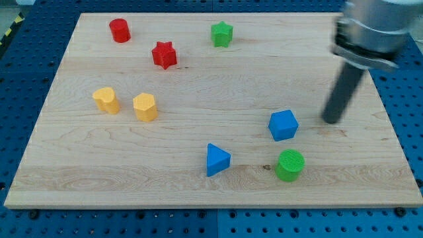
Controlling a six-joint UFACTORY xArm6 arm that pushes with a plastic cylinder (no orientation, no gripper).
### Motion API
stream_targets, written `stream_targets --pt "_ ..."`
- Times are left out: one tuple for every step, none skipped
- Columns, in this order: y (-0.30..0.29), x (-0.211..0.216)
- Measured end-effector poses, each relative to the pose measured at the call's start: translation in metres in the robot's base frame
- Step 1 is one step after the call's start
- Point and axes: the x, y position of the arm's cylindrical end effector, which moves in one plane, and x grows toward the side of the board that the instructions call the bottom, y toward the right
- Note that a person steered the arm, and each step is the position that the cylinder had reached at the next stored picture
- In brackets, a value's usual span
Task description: Move the green circle towards the top right
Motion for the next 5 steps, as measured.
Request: stream_targets --pt "0.02 0.076" --pt "-0.017 0.121" --pt "-0.075 0.122" --pt "-0.122 0.122" --pt "-0.122 0.097"
